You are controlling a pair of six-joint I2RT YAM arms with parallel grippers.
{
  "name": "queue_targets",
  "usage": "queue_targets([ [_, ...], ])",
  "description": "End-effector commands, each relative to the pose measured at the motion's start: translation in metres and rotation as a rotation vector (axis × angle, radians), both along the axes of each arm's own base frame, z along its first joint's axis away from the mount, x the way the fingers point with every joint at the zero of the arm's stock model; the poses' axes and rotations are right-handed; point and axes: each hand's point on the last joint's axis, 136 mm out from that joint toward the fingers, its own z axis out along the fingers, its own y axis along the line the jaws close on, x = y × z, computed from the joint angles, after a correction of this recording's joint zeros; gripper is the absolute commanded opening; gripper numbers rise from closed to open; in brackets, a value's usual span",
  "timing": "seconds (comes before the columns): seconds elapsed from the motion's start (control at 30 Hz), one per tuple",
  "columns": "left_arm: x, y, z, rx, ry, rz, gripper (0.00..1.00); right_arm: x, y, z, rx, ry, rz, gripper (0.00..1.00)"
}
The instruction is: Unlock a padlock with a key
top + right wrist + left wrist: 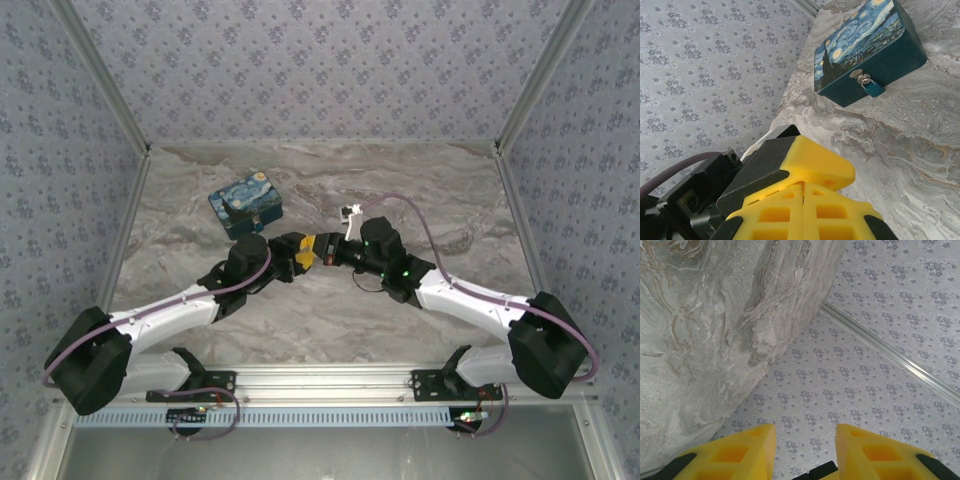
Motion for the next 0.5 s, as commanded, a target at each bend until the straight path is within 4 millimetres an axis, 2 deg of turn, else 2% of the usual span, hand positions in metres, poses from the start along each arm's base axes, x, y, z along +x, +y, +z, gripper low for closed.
queue_targets([
  [0.0,0.0024,-0.0021,0.0082,-0.085,0.047,0.038,0.35,-0.0047,0.0024,0.002,0.018,0.007,0.012,0.0],
  [0.17,0.0025,-0.0015,0.007,-0.084,0.05,0.041,0.33,-0.0065,0.0007,0.0008,0.016,0.011,0.007,0.0],
  [0.47,0.0021,-0.0003,0.0063,-0.086,0.05,0.046,0.23,-0.0076,-0.0035,-0.0011,0.007,0.011,-0.004,0.0],
])
